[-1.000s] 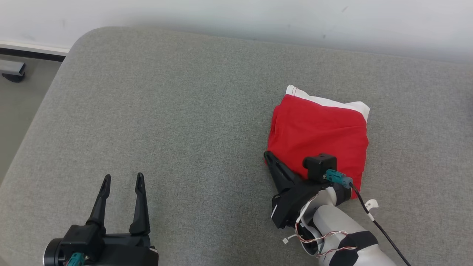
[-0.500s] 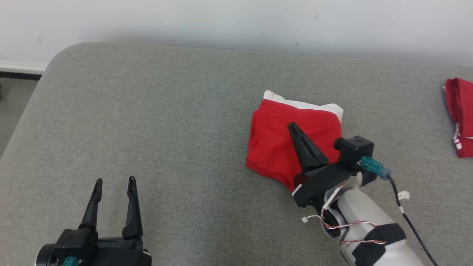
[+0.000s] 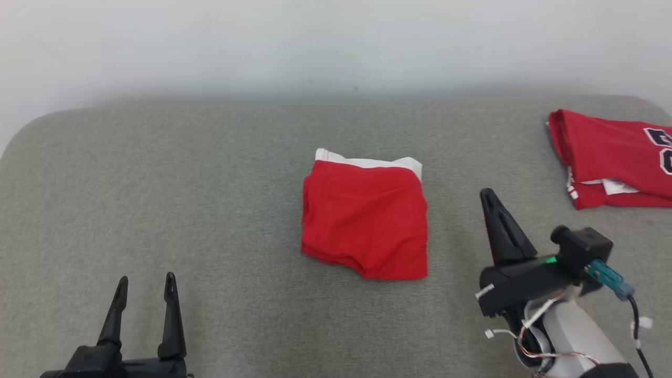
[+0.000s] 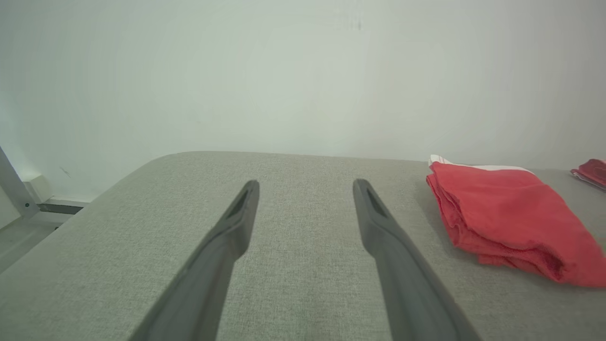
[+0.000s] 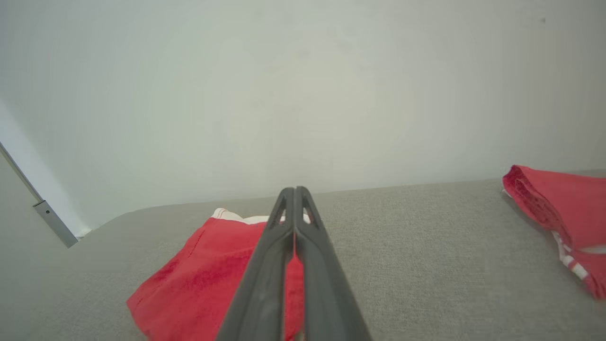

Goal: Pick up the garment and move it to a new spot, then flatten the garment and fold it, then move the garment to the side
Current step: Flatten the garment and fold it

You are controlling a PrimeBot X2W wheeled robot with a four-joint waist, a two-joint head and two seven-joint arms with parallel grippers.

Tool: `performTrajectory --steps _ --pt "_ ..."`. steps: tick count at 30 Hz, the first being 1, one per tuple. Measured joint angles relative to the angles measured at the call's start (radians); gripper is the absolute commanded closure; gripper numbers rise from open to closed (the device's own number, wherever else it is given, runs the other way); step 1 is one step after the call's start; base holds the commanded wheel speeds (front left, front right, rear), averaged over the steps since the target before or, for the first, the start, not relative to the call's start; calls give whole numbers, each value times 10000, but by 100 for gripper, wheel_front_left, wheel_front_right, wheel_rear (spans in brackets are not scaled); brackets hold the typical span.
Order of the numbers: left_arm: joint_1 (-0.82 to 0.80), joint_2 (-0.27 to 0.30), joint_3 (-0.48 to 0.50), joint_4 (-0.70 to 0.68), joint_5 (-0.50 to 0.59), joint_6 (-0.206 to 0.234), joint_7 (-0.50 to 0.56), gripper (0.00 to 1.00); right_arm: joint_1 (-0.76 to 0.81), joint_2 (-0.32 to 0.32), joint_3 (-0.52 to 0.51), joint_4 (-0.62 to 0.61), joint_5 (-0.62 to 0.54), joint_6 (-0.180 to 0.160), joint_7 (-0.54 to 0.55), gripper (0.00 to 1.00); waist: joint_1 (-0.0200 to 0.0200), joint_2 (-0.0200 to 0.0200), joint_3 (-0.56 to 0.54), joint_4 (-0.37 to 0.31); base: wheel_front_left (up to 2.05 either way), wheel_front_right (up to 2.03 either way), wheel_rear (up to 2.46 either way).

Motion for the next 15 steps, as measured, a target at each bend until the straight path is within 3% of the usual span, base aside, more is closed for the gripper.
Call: performTrajectory --steps 6,7,8,9,10,15 --pt "267 42 153 -8 332 -29 0 0 1285 -67 -947 -702 -385 0 -2 97 0 0 -282 -467 0 0 0" --pt "319 42 199 -10 349 -25 0 0 1512 -52 -1064 -788 -430 0 0 68 0 0 -337 -517 0 0 0" --pt "376 46 247 -8 393 -8 0 0 1700 -31 -1175 -884 -495 0 -2 46 0 0 -386 -563 0 0 0" --pt "420 50 305 -8 401 19 0 0 1863 0 -1287 -989 -564 0 -2 5 -1 0 -433 -606 0 0 0" --pt "460 58 353 -4 408 42 0 0 2020 38 -1390 -1089 -644 0 -2 0 -1 0 -482 -643 0 0 0" --pt "696 140 537 81 510 77 0 0 2728 284 -1785 -1615 -1143 0 -2 0 -1 0 -707 -749 0 0 0"
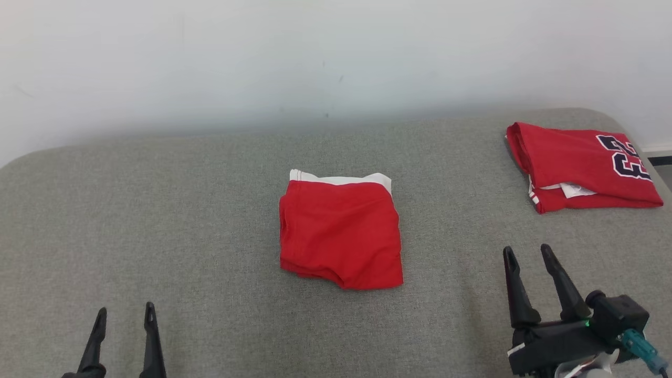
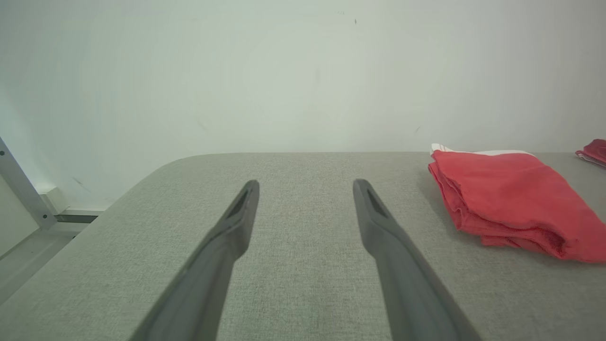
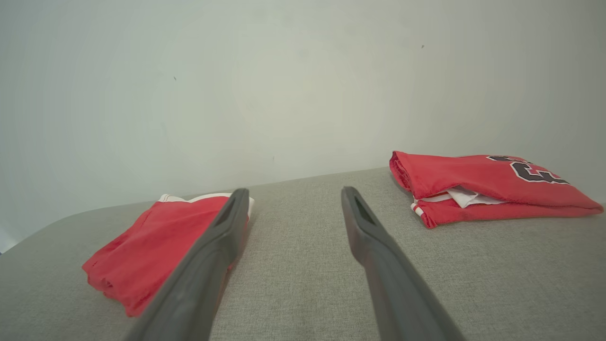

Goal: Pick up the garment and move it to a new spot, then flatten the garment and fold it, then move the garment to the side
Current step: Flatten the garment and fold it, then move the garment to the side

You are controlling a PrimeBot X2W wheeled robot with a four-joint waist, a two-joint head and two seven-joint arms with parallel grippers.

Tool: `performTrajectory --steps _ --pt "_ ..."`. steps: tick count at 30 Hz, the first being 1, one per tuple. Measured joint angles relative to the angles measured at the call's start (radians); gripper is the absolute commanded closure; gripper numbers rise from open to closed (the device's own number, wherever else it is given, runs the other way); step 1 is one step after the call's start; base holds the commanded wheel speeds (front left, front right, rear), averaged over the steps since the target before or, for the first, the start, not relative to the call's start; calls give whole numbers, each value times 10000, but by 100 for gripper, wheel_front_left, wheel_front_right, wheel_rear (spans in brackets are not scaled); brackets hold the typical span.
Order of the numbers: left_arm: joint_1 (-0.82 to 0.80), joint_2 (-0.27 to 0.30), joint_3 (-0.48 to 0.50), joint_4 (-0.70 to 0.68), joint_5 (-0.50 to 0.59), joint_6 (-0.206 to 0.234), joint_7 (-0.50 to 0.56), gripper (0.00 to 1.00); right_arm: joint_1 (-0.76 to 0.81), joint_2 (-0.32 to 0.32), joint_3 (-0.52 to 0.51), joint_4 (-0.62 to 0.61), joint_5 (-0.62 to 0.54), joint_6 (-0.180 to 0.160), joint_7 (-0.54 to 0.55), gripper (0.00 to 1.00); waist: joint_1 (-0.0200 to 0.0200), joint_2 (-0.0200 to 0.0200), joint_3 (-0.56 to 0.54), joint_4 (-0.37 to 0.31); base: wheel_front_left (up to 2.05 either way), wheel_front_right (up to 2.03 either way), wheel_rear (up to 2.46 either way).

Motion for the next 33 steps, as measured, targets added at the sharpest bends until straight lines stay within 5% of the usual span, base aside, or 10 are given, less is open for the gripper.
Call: performTrajectory --steps 8,33 --pt "281 130 136 65 253 111 0 0 607 548 -257 -431 -583 0 0 0 0 0 -232 -15 0 0 0" --pt "531 217 13 151 337 180 0 0 698 662 -311 -40 -936 0 0 0 0 0 -314 128 0 0 0"
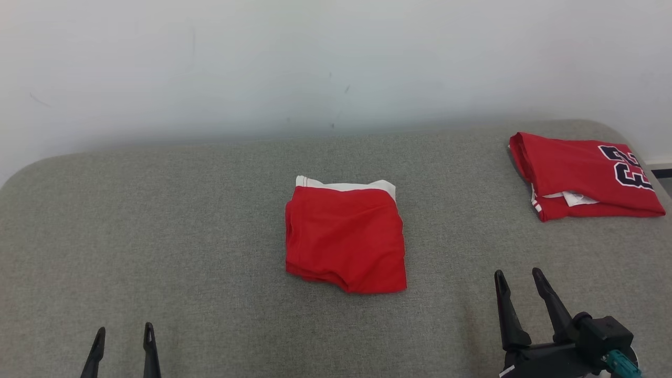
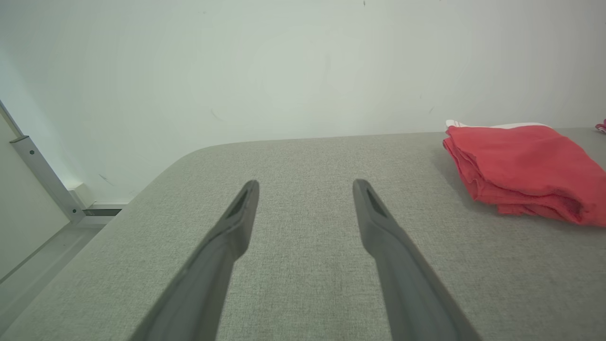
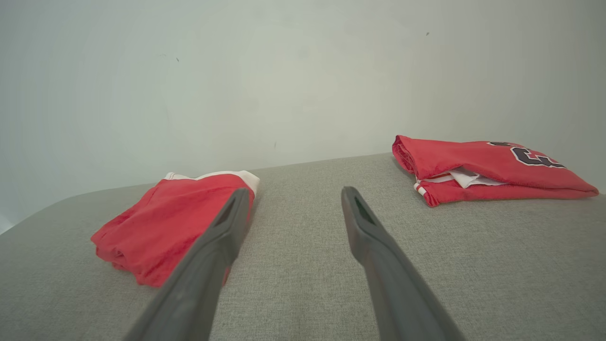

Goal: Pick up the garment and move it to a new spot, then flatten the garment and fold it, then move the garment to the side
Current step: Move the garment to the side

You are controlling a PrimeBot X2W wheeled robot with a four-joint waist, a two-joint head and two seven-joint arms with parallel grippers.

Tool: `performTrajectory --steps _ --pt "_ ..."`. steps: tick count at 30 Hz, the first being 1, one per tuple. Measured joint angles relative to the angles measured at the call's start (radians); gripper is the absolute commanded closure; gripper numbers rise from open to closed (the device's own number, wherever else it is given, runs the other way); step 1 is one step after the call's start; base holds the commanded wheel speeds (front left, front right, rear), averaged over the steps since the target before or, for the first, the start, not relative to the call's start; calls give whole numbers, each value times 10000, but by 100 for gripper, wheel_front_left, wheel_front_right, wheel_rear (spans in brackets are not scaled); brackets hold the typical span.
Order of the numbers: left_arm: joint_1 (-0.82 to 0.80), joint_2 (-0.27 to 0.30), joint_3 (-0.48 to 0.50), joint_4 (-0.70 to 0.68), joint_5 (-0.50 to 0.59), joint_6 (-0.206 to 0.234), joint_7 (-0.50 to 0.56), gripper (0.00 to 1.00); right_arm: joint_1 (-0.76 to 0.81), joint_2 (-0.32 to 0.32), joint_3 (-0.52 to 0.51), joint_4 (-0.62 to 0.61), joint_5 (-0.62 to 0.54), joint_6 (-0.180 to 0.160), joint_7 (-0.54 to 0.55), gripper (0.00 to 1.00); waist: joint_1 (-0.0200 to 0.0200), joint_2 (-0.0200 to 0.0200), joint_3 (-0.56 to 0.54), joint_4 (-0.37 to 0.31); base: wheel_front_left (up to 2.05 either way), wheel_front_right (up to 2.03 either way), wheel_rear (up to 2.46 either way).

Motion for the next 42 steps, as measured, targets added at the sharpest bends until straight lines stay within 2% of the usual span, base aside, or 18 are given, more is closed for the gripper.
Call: performTrajectory --steps 14,24,30,42 --pt "8 -13 -71 -42 -63 111 0 0 -127 -29 90 232 -4 0 29 0 1 0 45 97 0 0 0" --pt "-285 -69 -479 65 -92 38 0 0 -1987 -270 435 963 -35 0 698 0 1 0 170 617 0 0 0" --pt "-777 -111 -708 84 -136 -25 0 0 -3544 -349 458 1929 23 0 1177 0 2 0 423 1103 0 0 0" --pt "-1381 -171 -915 282 -347 -121 0 0 -5572 -458 529 5045 -272 0 1881 0 2 0 1235 1974 0 0 0"
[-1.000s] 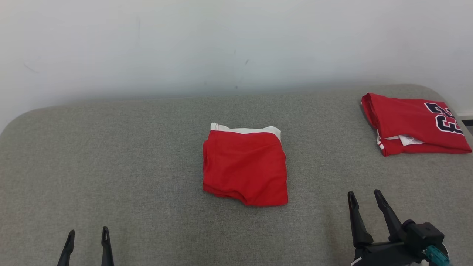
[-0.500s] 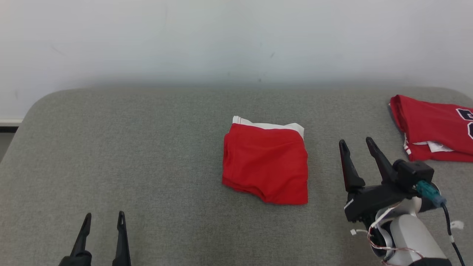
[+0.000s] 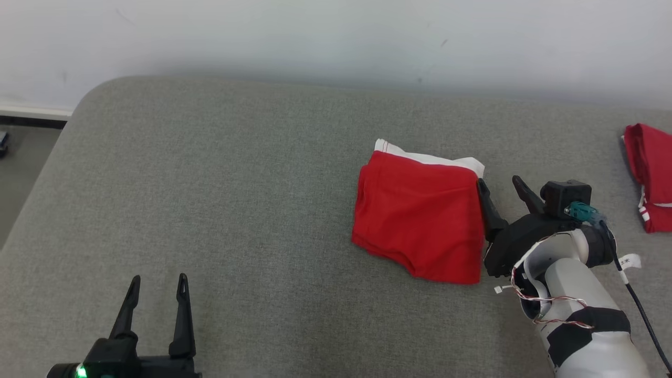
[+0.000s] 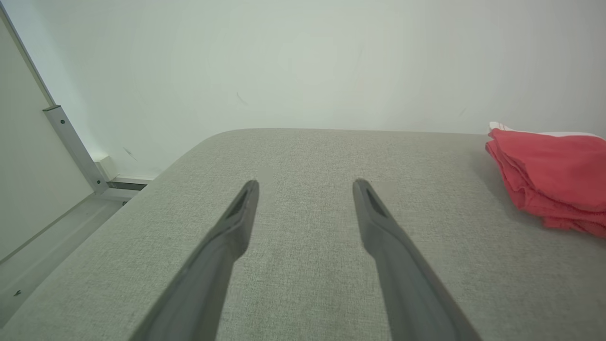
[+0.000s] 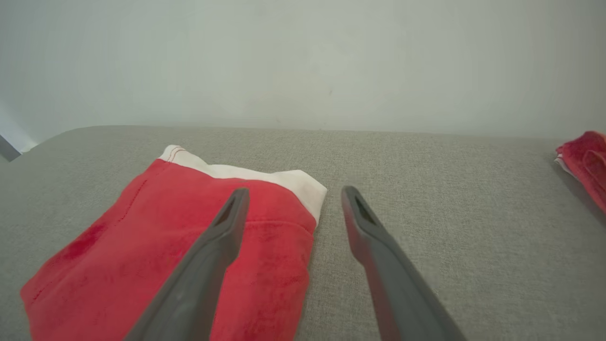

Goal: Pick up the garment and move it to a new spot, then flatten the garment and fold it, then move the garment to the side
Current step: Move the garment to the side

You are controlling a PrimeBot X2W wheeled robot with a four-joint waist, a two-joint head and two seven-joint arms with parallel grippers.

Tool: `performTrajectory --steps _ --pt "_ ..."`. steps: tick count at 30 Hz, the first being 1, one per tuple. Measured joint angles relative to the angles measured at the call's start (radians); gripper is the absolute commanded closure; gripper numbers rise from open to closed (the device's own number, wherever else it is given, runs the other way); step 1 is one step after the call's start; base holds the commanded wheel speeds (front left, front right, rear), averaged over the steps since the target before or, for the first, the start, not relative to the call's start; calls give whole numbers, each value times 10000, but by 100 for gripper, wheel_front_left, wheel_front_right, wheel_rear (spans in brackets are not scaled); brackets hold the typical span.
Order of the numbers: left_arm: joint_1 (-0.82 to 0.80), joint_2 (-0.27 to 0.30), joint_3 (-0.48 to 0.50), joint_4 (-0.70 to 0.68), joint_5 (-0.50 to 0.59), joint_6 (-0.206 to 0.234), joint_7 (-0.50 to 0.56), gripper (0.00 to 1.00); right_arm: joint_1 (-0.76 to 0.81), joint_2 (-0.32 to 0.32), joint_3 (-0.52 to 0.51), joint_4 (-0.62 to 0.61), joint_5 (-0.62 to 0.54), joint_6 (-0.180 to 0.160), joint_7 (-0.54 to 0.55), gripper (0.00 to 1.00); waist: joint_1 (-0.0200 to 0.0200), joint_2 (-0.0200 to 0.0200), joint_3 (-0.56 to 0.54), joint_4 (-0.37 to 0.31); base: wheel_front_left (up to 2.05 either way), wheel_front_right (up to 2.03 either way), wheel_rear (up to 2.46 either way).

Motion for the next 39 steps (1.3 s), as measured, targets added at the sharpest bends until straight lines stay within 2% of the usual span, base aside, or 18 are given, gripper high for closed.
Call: performTrajectory --steps 7,16,30,31,32,39 --pt "-347 -36 -46 82 -25 -13 0 0 -747 77 -163 1668 -75 0 -247 0 0 0 503 300 0 0 0" --pt "-570 -90 -117 180 -31 -8 0 0 -1228 489 -270 3465 -159 0 -681 0 0 0 878 464 0 0 0" --pt "-647 -96 48 201 12 -56 0 0 -1509 1016 -447 4652 54 0 -1331 0 -2 0 848 181 0 0 0" --pt "-639 -102 17 176 29 -38 0 0 -1559 1057 -430 4702 121 0 -1287 82 -2 -1 861 153 0 0 0" --pt "-639 -115 -21 163 35 -33 0 0 -1592 1070 -399 4740 130 0 -1279 100 -2 -1 884 138 0 0 0" --pt "-779 -127 79 188 -13 -100 0 0 -2020 859 380 4646 107 2 -1308 100 -2 0 1136 38 0 0 0"
